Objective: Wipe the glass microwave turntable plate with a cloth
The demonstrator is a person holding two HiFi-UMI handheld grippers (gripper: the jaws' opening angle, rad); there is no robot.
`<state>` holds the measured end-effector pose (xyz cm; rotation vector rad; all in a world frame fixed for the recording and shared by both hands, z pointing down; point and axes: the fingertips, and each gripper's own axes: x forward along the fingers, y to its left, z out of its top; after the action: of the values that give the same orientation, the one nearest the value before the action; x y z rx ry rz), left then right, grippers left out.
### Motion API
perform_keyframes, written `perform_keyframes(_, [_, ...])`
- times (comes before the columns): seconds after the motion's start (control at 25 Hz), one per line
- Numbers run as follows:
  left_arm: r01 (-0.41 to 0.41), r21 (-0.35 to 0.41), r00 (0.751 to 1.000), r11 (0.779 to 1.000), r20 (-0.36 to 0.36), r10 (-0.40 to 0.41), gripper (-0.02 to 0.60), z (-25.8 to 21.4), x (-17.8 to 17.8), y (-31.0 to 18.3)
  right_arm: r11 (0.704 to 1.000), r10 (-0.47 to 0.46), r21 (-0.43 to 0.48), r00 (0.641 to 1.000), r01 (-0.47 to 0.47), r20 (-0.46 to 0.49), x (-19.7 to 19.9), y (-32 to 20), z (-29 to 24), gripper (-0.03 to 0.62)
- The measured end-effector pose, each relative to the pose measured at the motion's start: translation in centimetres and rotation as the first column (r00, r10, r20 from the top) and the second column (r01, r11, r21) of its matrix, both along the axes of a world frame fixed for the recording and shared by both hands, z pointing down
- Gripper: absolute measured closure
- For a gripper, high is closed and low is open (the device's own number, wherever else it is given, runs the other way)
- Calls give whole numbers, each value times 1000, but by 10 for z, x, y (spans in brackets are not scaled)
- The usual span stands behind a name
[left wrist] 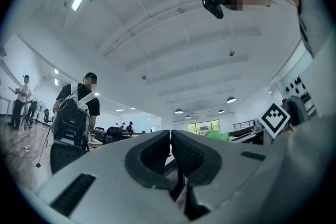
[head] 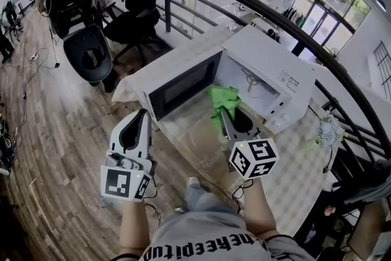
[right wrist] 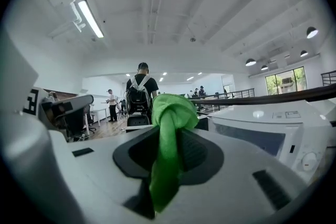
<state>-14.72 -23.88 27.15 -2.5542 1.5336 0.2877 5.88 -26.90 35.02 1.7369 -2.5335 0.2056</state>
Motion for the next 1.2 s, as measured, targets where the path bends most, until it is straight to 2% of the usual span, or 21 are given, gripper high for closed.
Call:
perform_keyframes(0.2, [4, -22, 1000, 1000, 12, -3, 569, 13, 8, -20, 992, -29, -126, 999, 31, 21, 0, -28, 46, 494])
perform_keyframes(0.56, [13, -51, 1000, 999, 17, -12, 569, 38, 18, -45, 944, -38, -326, 999, 43, 22, 5, -61, 127, 494])
perform_keyframes(0.8, [17, -86, 999, 996, 29, -15, 569, 58, 24, -57, 898, -72, -434, 997, 72, 17, -3, -76, 176, 497])
perform_keyframes(1.2, [48, -129, 998, 990, 42, -43, 569, 75, 20, -65, 809, -138, -579, 990, 104, -16, -38, -88, 250, 499])
